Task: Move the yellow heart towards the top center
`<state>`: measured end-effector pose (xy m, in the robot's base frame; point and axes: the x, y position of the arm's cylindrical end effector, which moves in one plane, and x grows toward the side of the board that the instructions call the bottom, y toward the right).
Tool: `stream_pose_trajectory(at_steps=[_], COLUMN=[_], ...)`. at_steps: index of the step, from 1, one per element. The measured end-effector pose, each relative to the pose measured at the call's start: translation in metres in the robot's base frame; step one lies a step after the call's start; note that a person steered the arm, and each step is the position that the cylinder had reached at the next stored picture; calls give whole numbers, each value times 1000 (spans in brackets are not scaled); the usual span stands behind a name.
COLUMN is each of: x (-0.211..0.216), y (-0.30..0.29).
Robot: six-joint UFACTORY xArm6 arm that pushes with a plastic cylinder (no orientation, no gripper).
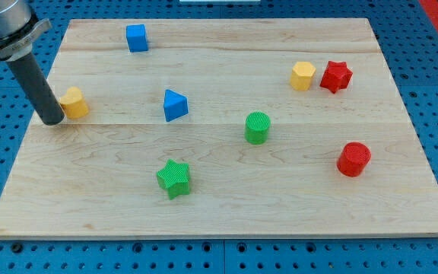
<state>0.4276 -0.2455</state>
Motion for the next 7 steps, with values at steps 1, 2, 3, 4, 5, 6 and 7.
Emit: stream_pose_trajectory(at_steps=[1,2,3,4,5,6,7], x=[-26,-52,-55,-69,-91,-111,-132], y=[38,48,34,45,69,93,87])
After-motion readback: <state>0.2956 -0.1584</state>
